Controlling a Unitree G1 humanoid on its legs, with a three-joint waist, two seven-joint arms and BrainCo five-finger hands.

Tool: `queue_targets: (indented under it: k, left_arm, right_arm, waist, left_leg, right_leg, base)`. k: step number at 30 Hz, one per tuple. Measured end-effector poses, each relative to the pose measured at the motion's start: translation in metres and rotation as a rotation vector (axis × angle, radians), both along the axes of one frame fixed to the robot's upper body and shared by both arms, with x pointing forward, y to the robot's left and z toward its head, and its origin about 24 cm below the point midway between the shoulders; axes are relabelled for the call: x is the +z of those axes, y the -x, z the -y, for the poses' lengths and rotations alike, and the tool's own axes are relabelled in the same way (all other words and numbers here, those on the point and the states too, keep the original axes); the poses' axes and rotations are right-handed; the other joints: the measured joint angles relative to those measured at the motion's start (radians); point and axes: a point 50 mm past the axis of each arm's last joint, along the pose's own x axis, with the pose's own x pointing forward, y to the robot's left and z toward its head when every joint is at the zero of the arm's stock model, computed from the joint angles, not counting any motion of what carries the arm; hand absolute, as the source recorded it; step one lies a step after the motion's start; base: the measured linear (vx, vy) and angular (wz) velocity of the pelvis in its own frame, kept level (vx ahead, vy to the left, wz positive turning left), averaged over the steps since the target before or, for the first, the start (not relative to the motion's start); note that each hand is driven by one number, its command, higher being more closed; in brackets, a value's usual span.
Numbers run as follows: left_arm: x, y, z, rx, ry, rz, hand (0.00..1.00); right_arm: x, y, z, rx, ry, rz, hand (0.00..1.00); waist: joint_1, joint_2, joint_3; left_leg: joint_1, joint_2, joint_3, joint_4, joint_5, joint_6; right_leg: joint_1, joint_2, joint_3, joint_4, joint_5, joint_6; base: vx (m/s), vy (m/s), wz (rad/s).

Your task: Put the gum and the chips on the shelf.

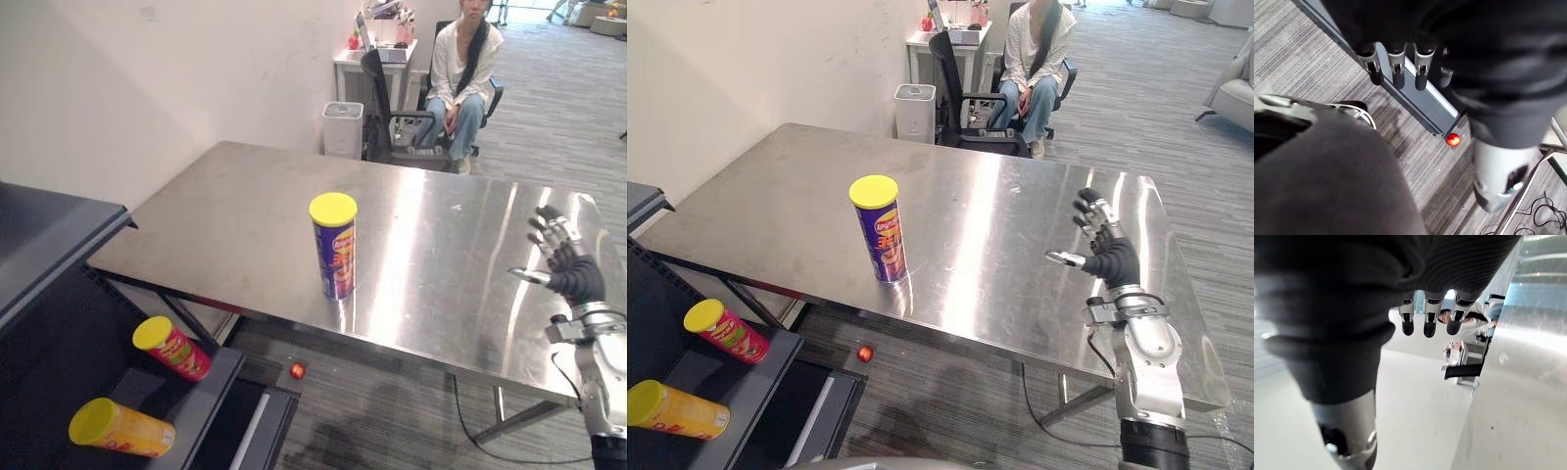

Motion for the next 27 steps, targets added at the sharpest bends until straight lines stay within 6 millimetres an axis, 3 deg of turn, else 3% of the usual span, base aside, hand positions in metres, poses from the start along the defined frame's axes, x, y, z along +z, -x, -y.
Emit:
queue_targets:
  k: [10,15,22,27]
  left_arm:
    - [0.001,-0.001,-0.002,-0.027,-0.006,0.000,0.00]
    - [0.000,0.000,-0.002,-0.042,-0.006,-0.012,0.00]
    - [0.000,0.007,-0.003,-0.058,-0.007,-0.034,0.00]
    - [0.000,0.009,-0.003,-0.056,-0.010,-0.037,0.00]
  right_arm:
    - [-0.008,-0.020,-0.028,0.117,0.033,-0.056,0.00]
    - [-0.012,-0.033,-0.027,0.082,0.013,-0.086,0.00]
    - [-0.007,-0.053,-0.037,0.096,0.007,-0.088,0.00]
    - [-0.002,-0.065,-0.046,0.129,0.014,-0.082,0.00]
  waist:
    - [0.008,-0.003,0.002]
    - [0.026,-0.004,0.003]
    - [0.032,0.003,0.009]
    - [0.053,0.001,0.021]
  left_leg:
    - [-0.023,0.002,-0.039,-0.006,0.023,0.005]
    - [-0.035,0.002,-0.061,-0.007,0.035,0.007]
    - [-0.054,0.003,-0.105,-0.007,0.047,0.009]
    - [-0.057,0.004,-0.114,-0.007,0.049,0.009]
  right_leg:
    - [0.000,0.000,-0.031,0.000,-0.001,-0.001]
    - [0.004,-0.001,-0.051,0.000,-0.001,-0.002]
    - [0.016,0.000,-0.091,-0.005,-0.001,-0.002]
    - [0.021,0.001,-0.104,-0.007,-0.001,-0.002]
  base:
    - [-0.04,-0.033,0.10]
    - [-0.04,-0.024,0.14]
    - [-0.01,-0.016,0.16]
    - [0.01,-0.005,0.06]
